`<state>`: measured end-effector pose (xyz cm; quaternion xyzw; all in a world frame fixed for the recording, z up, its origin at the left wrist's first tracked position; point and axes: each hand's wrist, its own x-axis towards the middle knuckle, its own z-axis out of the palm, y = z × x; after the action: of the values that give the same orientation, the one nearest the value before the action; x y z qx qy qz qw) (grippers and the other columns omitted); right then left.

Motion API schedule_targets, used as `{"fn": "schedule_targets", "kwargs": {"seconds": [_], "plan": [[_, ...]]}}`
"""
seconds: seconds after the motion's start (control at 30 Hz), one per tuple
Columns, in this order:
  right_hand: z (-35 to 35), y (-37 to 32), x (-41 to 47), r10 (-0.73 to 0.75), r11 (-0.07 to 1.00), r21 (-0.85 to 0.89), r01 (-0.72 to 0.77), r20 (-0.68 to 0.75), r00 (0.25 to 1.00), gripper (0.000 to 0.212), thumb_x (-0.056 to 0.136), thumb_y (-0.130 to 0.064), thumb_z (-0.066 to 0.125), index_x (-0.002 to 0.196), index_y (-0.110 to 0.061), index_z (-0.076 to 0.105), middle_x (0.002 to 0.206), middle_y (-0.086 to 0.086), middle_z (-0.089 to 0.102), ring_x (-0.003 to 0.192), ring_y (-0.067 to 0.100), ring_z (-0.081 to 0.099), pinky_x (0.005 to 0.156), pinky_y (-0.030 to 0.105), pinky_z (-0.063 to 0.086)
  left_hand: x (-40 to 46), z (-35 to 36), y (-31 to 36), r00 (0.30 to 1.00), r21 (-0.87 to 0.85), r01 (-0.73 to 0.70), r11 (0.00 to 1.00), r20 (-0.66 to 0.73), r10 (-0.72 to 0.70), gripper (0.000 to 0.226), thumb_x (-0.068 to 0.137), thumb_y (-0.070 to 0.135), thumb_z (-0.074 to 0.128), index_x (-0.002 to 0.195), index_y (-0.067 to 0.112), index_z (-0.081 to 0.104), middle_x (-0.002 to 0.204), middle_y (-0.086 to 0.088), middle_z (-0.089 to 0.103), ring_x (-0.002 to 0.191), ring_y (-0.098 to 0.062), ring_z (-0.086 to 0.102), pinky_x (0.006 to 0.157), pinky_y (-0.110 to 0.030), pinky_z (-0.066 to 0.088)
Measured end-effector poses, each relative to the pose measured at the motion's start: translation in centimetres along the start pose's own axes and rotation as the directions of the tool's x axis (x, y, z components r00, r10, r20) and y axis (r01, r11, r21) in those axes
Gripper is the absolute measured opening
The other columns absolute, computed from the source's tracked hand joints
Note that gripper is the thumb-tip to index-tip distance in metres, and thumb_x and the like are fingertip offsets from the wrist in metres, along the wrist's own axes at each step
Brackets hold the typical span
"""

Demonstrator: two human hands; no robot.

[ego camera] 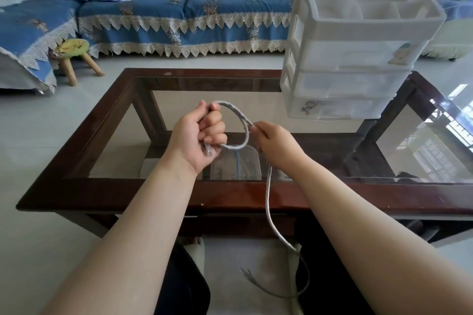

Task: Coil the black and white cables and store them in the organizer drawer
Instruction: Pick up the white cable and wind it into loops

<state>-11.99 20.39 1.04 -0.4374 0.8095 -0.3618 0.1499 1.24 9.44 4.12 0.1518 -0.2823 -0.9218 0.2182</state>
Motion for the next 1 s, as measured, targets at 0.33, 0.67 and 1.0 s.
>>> {"fn": "schedule_targets", "kwargs": {"seconds": [0.33, 0.67, 1.0], "plan": [[2.2, -1.0, -2.0, 0.132, 0.991, -0.027, -0.132, 0.355, 0.925, 0.04, 0.095, -0.015, 0.047, 0.132, -0.015, 0.03, 0.085, 0.007, 0.059, 0.062, 0.024, 0.062, 0.053, 0.03, 0.049, 0.2, -2.4, 2.7, 0.844, -0.171, -0.376, 0.911, -0.469, 0.26, 0.043, 0.102, 0.022, 0.032, 0.06, 0.015, 0.037, 0.054, 0.001, 0.034, 0.04, -0.008, 0.028, 0.042, -0.016, 0.032], [2.1, -1.1, -1.8, -0.382, 0.855, -0.324, 0.404, 0.133, 0.915, 0.023, 0.098, -0.027, 0.044, 0.108, -0.021, 0.064, 0.1, 0.002, 0.057, 0.098, 0.024, 0.051, 0.085, 0.037, 0.039, 0.7, -1.8, 1.9, 0.89, 0.752, 0.03, 0.658, -0.32, 0.325, 0.038, 0.105, 0.036, 0.032, 0.077, 0.016, 0.048, 0.057, 0.0, 0.052, 0.046, -0.01, 0.049, 0.05, -0.024, 0.046], [0.2, -1.9, -2.0, -0.327, 0.941, 0.091, 0.326, -0.007, 0.945, 0.015, 0.098, -0.023, 0.049, 0.099, -0.015, 0.062, 0.08, -0.005, 0.065, 0.073, 0.013, 0.057, 0.07, 0.029, 0.046, 0.2, -0.8, -0.5, 0.976, 0.752, 0.211, 0.625, -0.121, -0.183, 0.036, 0.105, 0.03, 0.032, 0.084, 0.012, 0.053, 0.063, -0.006, 0.05, 0.048, -0.015, 0.05, 0.045, -0.023, 0.046]]}}
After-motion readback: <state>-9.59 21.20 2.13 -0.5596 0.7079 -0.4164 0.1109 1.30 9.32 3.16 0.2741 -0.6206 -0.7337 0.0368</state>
